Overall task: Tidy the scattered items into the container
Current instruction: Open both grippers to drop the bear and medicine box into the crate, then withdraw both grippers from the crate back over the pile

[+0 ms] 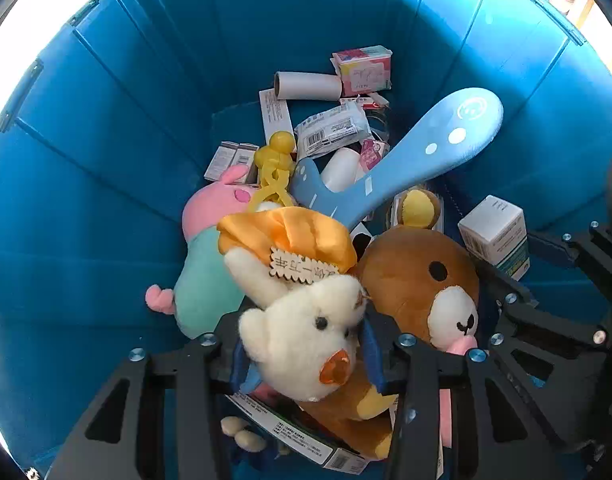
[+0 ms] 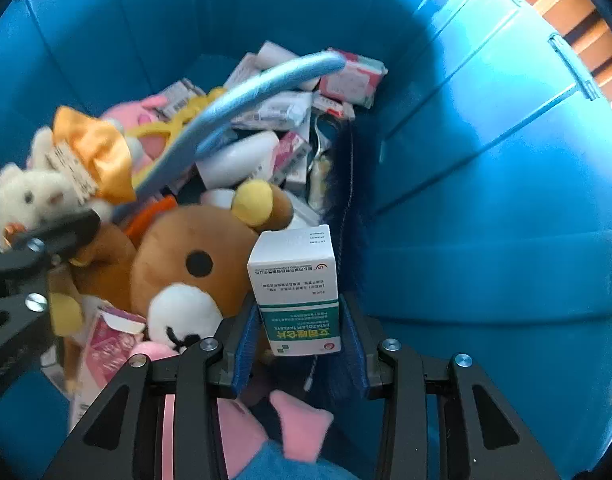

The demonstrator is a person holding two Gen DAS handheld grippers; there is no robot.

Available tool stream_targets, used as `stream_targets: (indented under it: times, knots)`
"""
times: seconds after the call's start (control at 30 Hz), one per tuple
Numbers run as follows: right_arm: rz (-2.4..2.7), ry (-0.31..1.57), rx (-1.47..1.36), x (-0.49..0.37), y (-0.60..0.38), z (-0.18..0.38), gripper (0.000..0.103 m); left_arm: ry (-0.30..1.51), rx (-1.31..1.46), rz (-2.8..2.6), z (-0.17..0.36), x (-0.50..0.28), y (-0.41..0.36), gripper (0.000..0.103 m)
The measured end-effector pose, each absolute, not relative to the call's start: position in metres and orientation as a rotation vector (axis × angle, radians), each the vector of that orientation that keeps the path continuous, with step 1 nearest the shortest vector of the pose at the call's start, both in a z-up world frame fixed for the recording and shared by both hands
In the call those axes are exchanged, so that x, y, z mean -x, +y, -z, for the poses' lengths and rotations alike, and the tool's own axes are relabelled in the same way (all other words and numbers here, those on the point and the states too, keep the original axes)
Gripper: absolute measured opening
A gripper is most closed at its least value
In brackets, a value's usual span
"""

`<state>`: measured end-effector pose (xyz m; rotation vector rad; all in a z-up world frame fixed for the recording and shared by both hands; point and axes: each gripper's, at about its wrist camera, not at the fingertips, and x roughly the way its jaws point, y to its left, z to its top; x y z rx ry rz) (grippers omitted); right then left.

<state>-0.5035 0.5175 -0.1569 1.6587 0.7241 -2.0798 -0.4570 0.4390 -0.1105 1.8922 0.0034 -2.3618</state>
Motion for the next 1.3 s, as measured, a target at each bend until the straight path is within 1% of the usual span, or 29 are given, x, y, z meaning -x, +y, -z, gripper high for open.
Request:
stream_targets:
  times: [0.07,0.13,0.17,0.23,0.3,0.37,0.77,0.83,1.1,1.2,1.3]
  knots:
    - [2.070,0.724,-1.670,0.504,0.519,0.158,0.039,-0.013,-1.903,2.363,0.112,0.456,0.441,0.053]
    - [2.068,0.702,-1.673,0.504,0.521,0.155,0.041,-0.035,-1.907,2.363,0.112,0.454,0.444,0.068]
    - [2.067,0.698,-1.673,0.504,0.521,0.154,0.041,-0.035,-1.910,2.363,0.112,0.453,0.445,0.069]
    - [2.072,0.704,-1.663,0.502,0.521,0.150,0.043,-0.021,-1.915,2.364,0.110,0.451,0.445,0.069]
    - [2.083,0.700,-1.653,0.501,0.522,0.146,0.050,0.010,-1.905,2.364,0.105,0.449,0.443,0.069]
    - [2.097,0.694,-1.638,0.499,0.522,0.141,0.053,0.033,-1.889,2.364,0.098,0.445,0.441,0.069]
    - [2.224,0.589,-1.441,0.457,0.548,0.057,0.055,0.021,-1.712,2.578,0.021,0.373,0.457,0.070]
    - [2.243,0.562,-1.417,0.441,0.557,0.044,0.055,0.017,-1.682,2.607,0.013,0.358,0.459,0.073]
    - [2.373,0.509,-1.325,0.360,0.576,0.007,0.056,-0.038,-1.573,2.733,-0.013,0.288,0.456,0.073]
    - [2.414,0.470,-1.292,0.325,0.576,-0.002,0.056,-0.082,-1.516,2.783,-0.022,0.256,0.452,0.074]
    - [2.464,0.431,-1.242,0.288,0.575,-0.011,0.056,-0.085,-1.473,2.838,-0.030,0.222,0.444,0.074]
